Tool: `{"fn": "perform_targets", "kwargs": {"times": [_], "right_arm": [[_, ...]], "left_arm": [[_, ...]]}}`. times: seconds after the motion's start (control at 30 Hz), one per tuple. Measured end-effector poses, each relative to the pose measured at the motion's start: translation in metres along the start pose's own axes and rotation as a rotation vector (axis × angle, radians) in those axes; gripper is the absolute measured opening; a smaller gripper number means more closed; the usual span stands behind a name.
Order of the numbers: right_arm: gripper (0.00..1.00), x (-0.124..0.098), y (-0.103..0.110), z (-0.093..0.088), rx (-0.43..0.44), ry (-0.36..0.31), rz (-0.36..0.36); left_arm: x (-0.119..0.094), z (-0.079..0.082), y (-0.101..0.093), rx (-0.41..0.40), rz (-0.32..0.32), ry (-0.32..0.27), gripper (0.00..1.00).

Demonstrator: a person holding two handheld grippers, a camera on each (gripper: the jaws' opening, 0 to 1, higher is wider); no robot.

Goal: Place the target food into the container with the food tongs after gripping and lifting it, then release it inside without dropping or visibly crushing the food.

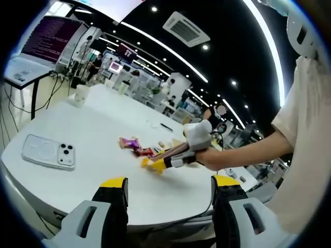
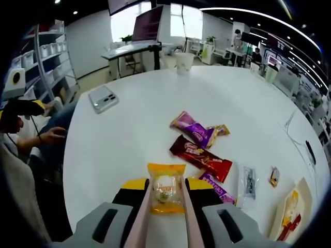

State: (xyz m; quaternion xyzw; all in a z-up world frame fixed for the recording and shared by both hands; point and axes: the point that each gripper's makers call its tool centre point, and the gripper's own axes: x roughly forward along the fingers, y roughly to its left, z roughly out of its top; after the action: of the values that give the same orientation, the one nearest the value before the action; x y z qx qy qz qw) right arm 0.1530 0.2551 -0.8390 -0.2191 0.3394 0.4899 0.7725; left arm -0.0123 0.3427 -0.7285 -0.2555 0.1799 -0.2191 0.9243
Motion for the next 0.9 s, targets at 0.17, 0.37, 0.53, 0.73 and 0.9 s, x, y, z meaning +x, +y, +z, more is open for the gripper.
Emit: {"fn": "perform_targets", "kwargs": {"times": [0.17, 0.37, 0.53, 0.73, 0.9], "right_arm": [[0.26, 0.000, 0.000, 0.000, 0.005, 0.004, -0.006], [0.24, -0.001, 0.000, 0.001, 0.006, 0.003, -0.018], [0.24, -0.003, -0.002, 0.000, 0.041, -0.001, -0.021], [0.24, -0.008, -0.004, 0.002, 0.081, -0.019, -0.031], [0.24, -0.011, -0.004, 0.007, 0.090, -0.030, -0.034]], "left_arm": [[-0.001, -0.003, -0.001, -0.004, 0.001, 0.001, 0.65], [-0.003, 0.000, -0.001, 0.000, -0.001, -0.002, 0.65], [-0.004, 0.003, 0.000, 0.008, -0.002, -0.007, 0.65], [-0.005, 0.008, 0.000, 0.028, -0.007, -0.007, 0.65], [-0.008, 0.011, 0.003, 0.033, -0.001, -0.015, 0.65]]}}
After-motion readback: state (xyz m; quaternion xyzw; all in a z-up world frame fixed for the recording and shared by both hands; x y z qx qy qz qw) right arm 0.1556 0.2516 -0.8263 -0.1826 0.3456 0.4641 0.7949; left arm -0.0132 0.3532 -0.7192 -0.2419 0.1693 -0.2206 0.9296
